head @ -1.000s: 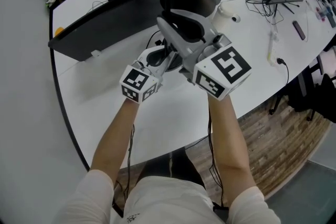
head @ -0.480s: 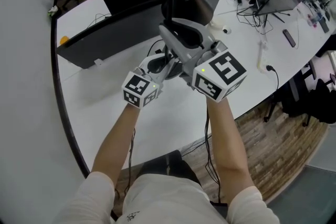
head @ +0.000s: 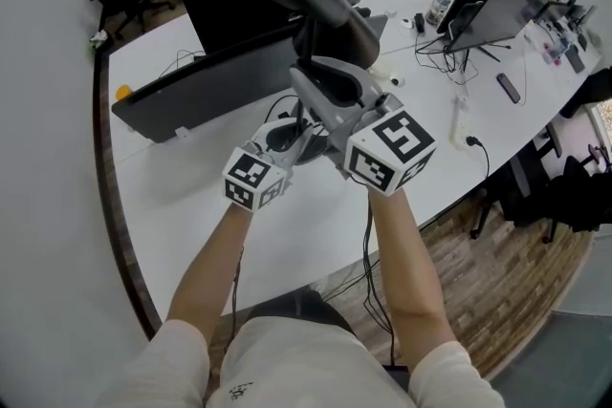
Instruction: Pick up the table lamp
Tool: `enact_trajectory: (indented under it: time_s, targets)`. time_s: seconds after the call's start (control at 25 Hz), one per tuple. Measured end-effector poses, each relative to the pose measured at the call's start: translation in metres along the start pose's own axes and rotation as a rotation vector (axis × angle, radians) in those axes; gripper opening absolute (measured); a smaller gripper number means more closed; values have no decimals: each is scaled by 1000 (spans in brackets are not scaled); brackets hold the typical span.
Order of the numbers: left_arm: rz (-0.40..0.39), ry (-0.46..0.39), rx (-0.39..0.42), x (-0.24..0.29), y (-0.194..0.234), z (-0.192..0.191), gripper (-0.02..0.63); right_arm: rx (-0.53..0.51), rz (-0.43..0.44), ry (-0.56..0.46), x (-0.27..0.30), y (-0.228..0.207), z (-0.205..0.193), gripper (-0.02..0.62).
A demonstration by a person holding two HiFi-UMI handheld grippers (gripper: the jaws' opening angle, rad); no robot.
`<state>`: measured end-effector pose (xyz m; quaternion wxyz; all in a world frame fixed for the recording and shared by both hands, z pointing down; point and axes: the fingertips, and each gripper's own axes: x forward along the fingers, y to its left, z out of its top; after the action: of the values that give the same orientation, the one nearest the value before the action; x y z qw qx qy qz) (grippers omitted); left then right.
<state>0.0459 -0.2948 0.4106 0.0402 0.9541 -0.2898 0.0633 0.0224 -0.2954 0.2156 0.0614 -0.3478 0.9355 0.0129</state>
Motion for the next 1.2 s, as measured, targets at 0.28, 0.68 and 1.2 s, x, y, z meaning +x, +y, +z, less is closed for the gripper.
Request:
enact_trajectory:
  time_s: [0.28,0.68,1.2]
  targets:
    - [5,-19,7,-3,-9,23,32,-18,11,-8,-5,6,23,46]
    - [24,-26,16,-13,-20,46,31,-14,22,-20,-11,15,50,46]
    - [43,-38,26,-35,-39,68,31,-11,57,-18,-21,37,75,48]
